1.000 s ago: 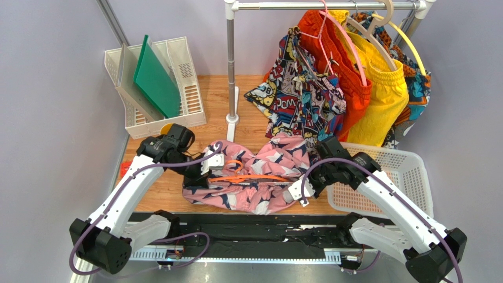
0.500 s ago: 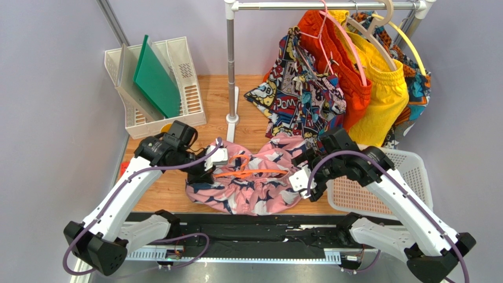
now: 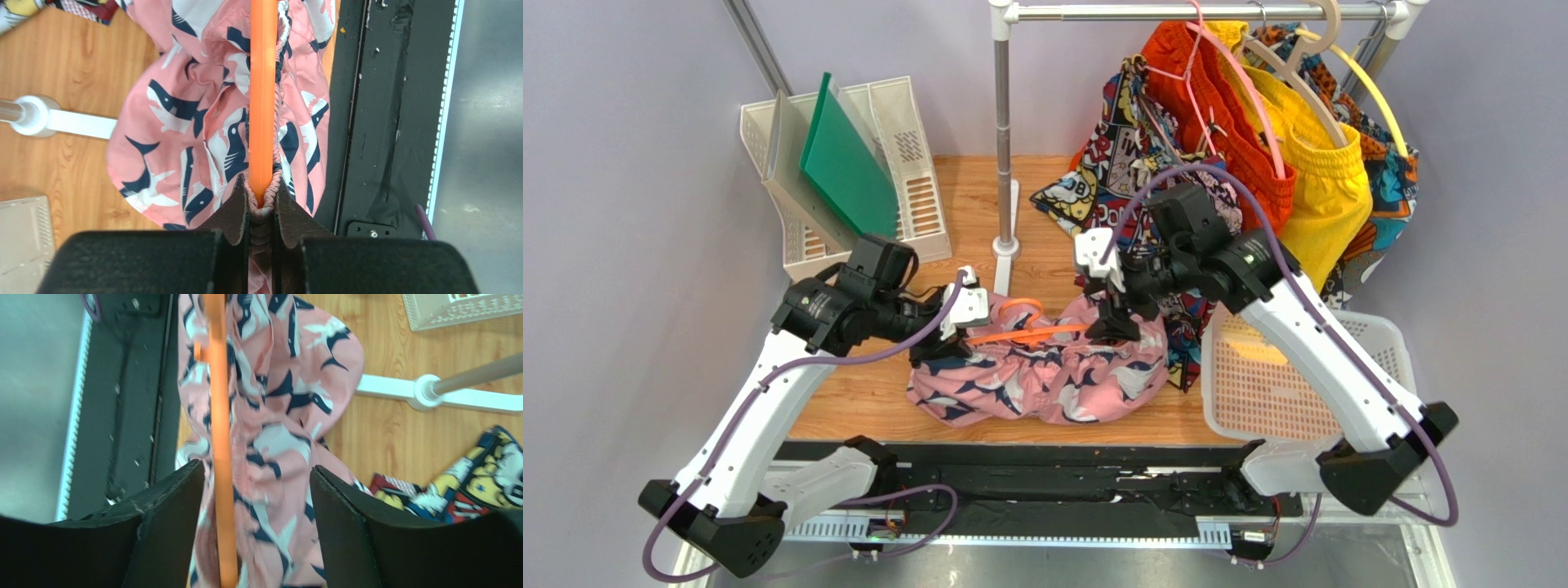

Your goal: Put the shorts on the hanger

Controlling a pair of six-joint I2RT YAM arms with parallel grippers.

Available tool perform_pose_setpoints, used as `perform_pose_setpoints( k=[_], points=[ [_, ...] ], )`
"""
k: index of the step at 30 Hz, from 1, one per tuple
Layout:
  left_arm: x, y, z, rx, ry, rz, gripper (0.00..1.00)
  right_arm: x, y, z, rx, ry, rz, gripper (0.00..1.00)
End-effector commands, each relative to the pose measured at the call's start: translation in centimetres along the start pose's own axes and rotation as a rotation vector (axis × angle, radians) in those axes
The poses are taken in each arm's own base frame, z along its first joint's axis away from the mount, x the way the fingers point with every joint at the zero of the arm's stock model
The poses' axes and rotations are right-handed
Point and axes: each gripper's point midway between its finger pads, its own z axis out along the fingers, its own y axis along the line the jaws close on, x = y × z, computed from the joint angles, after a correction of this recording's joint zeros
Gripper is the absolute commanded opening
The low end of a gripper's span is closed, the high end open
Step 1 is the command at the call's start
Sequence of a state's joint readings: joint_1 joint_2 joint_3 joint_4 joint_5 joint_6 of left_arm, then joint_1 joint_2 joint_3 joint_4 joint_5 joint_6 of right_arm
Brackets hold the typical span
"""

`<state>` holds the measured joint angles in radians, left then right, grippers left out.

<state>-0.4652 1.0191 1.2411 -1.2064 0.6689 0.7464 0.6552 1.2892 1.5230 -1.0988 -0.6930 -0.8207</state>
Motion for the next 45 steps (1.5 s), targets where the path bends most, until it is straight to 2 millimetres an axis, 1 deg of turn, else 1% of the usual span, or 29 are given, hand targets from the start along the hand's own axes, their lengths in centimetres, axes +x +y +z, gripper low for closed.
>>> perform_pose_setpoints(
  k=[1, 4, 7, 10, 11, 16, 17, 19, 22, 23, 25, 26, 28, 33, 34, 37, 39, 42, 43, 45],
  points=[
    [-2.8, 0.2, -1.1, -0.011, -0.069, 0.063, 0.00, -4.6, 0.5, 1.4, -0.065, -0.105, 0.124, 0.64],
    [-2.9, 0.5, -1.2, -0.024, -0.059, 0.060, 0.00, -5.1, 0.9, 3.1, -0.090, -0.097, 0.111, 0.58],
    [-2.9, 0.6, -1.3, -0.030, -0.054, 0.047, 0.00, -5.5, 1.3, 4.0, -0.107, -0.101, 0.096, 0.50],
    [-2.7, 0.5, -1.3, -0.033, -0.051, 0.041, 0.00, -5.6, 1.4, 4.8, -0.117, -0.103, 0.092, 0.35],
    [-2.7, 0.5, -1.3, -0.036, -0.049, 0.038, 0.00, -5.7, 1.3, 5.0, -0.116, -0.102, 0.080, 0.22],
    [-3.0, 0.7, -1.4, -0.052, -0.055, 0.008, 0.00, -5.2, 1.6, 5.4, -0.135, -0.082, 0.078, 0.06],
    [-3.2, 0.8, -1.5, -0.056, -0.062, 0.008, 0.00, -5.1, 1.7, 5.4, -0.138, -0.078, 0.077, 0.00],
    [-3.4, 0.9, -1.6, -0.061, -0.066, -0.003, 0.00, -5.0, 1.8, 5.3, -0.132, -0.075, 0.072, 0.00],
    [-3.4, 0.9, -1.8, -0.077, -0.067, -0.014, 0.00, -5.1, 1.8, 4.6, -0.107, -0.083, 0.050, 0.00],
    [-3.3, 0.9, -1.9, -0.079, -0.068, -0.018, 0.04, -5.1, 1.7, 4.4, -0.098, -0.083, 0.048, 0.00],
    [-3.2, 0.8, -2.2, -0.093, -0.072, -0.020, 0.08, -5.6, 1.9, 3.7, -0.083, -0.099, 0.035, 0.00],
    [-3.0, 0.7, -2.3, -0.096, -0.071, -0.026, 0.14, -5.6, 1.7, 3.4, -0.071, -0.100, 0.039, 0.00],
    [-2.8, 0.7, -2.6, -0.110, -0.072, -0.036, 0.18, -5.7, 1.9, 2.8, -0.062, -0.106, 0.036, 0.00],
    [-2.4, 0.9, -3.3, -0.123, -0.054, -0.038, 0.23, -5.5, 2.1, 1.7, -0.042, -0.102, 0.047, 0.00],
    [-2.3, 0.9, -3.4, -0.124, -0.051, -0.040, 0.25, -5.4, 2.2, 1.4, -0.039, -0.102, 0.047, 0.00],
    [-2.8, 1.1, -4.1, -0.146, -0.064, -0.028, 0.31, -5.1, 2.4, 1.0, -0.034, -0.092, 0.049, 0.00],
    [-3.4, 1.2, -4.5, -0.157, -0.078, -0.017, 0.32, -4.9, 2.5, 0.7, -0.028, -0.086, 0.051, 0.00],
    [-3.9, 1.1, -4.8, -0.161, -0.093, -0.013, 0.40, -4.8, 2.7, 0.4, -0.024, -0.084, 0.055, 0.00],
    [-4.2, 1.2, -5.0, -0.167, -0.102, -0.009, 0.47, -4.9, 2.8, 0.4, -0.026, -0.086, 0.053, 0.00],
    [-4.8, 1.2, -5.2, -0.175, -0.125, -0.007, 0.54, -5.1, 2.7, 0.3, -0.021, -0.090, 0.064, 0.00]
  ],
)
